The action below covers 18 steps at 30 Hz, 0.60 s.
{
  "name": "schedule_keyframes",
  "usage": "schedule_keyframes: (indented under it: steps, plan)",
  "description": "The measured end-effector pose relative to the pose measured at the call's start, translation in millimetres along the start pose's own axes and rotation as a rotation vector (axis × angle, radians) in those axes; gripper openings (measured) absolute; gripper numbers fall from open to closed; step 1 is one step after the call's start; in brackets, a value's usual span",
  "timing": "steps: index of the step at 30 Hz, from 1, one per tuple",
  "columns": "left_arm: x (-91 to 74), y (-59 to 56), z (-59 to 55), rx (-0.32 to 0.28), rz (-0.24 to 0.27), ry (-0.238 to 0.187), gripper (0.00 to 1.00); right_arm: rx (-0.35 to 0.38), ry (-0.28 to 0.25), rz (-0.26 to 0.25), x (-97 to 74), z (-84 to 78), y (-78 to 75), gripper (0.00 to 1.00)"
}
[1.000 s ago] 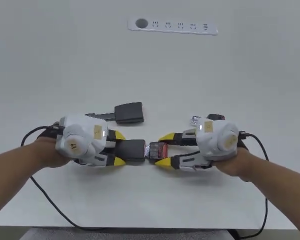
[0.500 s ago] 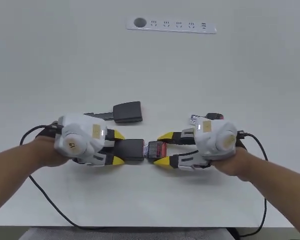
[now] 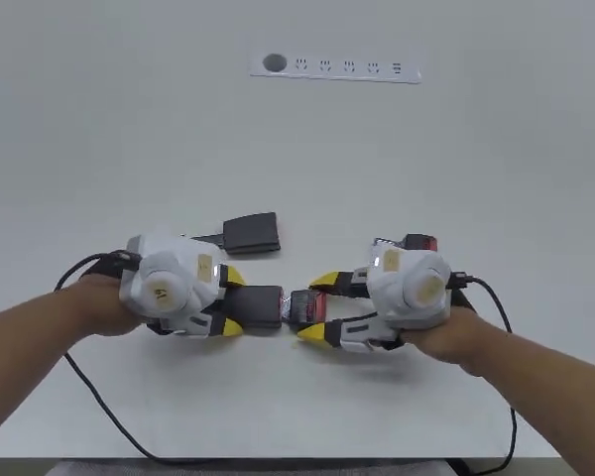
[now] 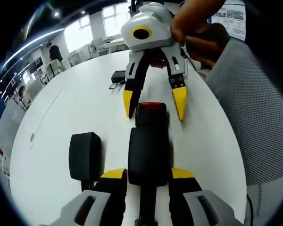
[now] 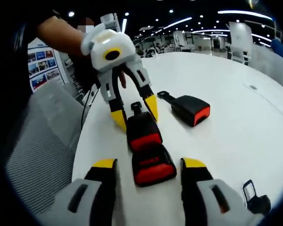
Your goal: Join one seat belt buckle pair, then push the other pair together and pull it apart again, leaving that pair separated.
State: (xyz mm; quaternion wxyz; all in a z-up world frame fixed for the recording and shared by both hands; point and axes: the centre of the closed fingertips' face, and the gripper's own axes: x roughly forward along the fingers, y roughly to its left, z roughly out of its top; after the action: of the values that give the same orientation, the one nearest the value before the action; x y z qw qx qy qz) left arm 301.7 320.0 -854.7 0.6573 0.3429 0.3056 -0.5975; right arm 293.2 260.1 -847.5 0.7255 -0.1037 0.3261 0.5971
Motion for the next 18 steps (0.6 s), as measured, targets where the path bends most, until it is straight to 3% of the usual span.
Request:
schedule_keyframes:
  steps: [1, 2, 5, 7, 9, 11, 15, 18]
  plan:
    - [-2.4, 0.6, 0.1, 0.002, 0.023, 0.006, 0.41, 0.001, -0.009, -0.033, -1.9, 3.8, -3.2, 0.68]
    - [-5.0, -0.8, 3.3, -0.001, 0.027, -0.012, 0.46, -0.007, -0.023, -0.055, -4.5, 7.1, -5.3, 0.72]
    - [-17.8, -0.7, 14.2, -0.089, 0.059, -0.078, 0.61, -0.012, -0.047, -0.097, -16.2, 14.7, -7.7, 0.74]
    - [-28.7, 5.0, 19.1, -0.114, 0.103, -0.112, 0.66, -0.005, -0.065, -0.122, -23.0, 17.9, -11.0, 0.82]
    - [-37.0, 5.8, 17.1, -0.141, 0.12, -0.099, 0.68, -0.006, -0.083, -0.156, -32.6, 22.2, -14.6, 0.82]
    - [-42.3, 9.0, 15.2, -0.125, 0.152, -0.088, 0.71, 0.007, -0.106, -0.171, -40.7, 27.5, -15.8, 0.82]
    - [-53.7, 14.0, 18.9, -0.139, 0.169, -0.092, 0.73, -0.018, -0.101, -0.212, -55.2, 29.6, -21.9, 0.82]
    - [-68.8, 27.6, 27.0, -0.149, 0.218, -0.118, 0.74, -0.066, -0.059, -0.262, -71.3, 24.8, -33.5, 0.81]
